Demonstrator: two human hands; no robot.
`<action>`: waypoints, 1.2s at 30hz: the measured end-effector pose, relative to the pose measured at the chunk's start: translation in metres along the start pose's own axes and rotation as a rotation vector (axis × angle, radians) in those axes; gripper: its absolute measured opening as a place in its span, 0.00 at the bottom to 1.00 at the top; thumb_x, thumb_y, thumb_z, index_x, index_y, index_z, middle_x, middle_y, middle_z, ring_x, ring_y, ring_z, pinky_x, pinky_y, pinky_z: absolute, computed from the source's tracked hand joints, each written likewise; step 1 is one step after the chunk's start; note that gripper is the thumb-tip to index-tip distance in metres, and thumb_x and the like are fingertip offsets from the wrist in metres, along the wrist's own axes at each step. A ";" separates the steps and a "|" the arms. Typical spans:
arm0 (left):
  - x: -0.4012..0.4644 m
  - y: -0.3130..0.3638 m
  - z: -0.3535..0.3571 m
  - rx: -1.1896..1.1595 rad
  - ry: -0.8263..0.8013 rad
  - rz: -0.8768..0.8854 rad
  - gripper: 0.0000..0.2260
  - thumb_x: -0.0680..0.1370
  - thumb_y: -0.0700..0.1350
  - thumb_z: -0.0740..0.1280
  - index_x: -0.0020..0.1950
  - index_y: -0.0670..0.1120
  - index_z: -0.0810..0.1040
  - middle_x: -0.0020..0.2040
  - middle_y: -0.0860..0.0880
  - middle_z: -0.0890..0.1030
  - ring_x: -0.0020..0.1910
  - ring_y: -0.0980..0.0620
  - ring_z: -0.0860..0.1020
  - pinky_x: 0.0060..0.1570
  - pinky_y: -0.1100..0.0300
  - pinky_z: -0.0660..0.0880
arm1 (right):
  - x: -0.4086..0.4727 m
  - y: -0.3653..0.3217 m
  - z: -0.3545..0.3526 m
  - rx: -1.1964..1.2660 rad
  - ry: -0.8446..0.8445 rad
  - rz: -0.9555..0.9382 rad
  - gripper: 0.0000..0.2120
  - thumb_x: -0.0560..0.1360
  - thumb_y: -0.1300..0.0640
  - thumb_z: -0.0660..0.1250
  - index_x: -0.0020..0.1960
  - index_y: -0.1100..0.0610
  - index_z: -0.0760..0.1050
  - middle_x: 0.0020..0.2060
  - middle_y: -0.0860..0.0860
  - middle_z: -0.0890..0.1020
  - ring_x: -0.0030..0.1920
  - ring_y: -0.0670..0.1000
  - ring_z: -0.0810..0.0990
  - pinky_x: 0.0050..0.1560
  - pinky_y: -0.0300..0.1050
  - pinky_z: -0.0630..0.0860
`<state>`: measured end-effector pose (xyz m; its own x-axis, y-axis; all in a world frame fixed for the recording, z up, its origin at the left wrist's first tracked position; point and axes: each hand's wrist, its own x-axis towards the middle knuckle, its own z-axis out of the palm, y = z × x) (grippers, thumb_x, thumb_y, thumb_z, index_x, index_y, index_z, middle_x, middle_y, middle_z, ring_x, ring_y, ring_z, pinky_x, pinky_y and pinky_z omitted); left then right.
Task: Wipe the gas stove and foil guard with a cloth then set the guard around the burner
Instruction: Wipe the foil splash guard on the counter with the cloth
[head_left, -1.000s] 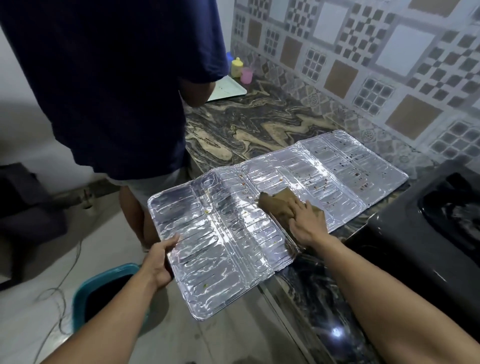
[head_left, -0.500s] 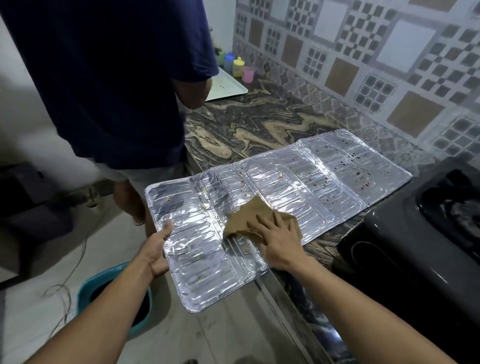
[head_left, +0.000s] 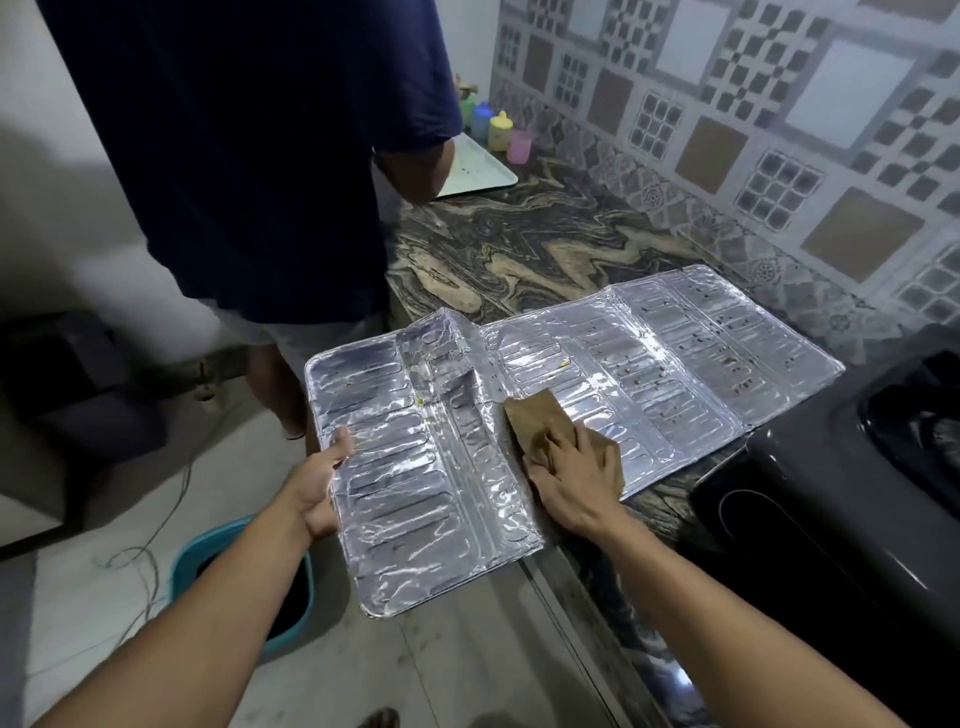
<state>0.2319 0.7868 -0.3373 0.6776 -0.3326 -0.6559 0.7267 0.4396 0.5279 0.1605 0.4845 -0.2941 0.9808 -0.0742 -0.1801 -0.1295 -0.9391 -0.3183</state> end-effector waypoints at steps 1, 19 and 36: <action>0.002 0.001 -0.004 0.007 0.018 0.022 0.23 0.77 0.58 0.61 0.63 0.42 0.75 0.57 0.39 0.82 0.56 0.38 0.80 0.57 0.37 0.75 | 0.004 0.005 -0.003 -0.024 0.010 0.014 0.23 0.79 0.45 0.52 0.73 0.48 0.65 0.78 0.45 0.52 0.78 0.54 0.42 0.72 0.68 0.38; 0.045 0.011 -0.025 0.249 0.201 0.102 0.52 0.52 0.59 0.84 0.70 0.39 0.70 0.69 0.40 0.73 0.63 0.35 0.75 0.56 0.31 0.72 | 0.022 0.005 -0.008 -0.203 -0.051 -0.237 0.28 0.78 0.35 0.45 0.64 0.48 0.73 0.78 0.41 0.51 0.75 0.52 0.50 0.71 0.60 0.50; -0.041 -0.011 0.031 -0.146 -0.230 0.108 0.31 0.59 0.52 0.79 0.58 0.38 0.82 0.60 0.36 0.79 0.56 0.34 0.80 0.49 0.38 0.79 | 0.008 -0.040 0.018 -0.306 0.038 -0.356 0.22 0.77 0.39 0.48 0.69 0.40 0.67 0.76 0.40 0.56 0.76 0.55 0.50 0.69 0.60 0.51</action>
<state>0.1998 0.7698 -0.2995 0.7700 -0.4503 -0.4521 0.6364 0.5926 0.4937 0.1713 0.5273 -0.2992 0.9617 0.2638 -0.0737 0.2595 -0.9636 -0.0639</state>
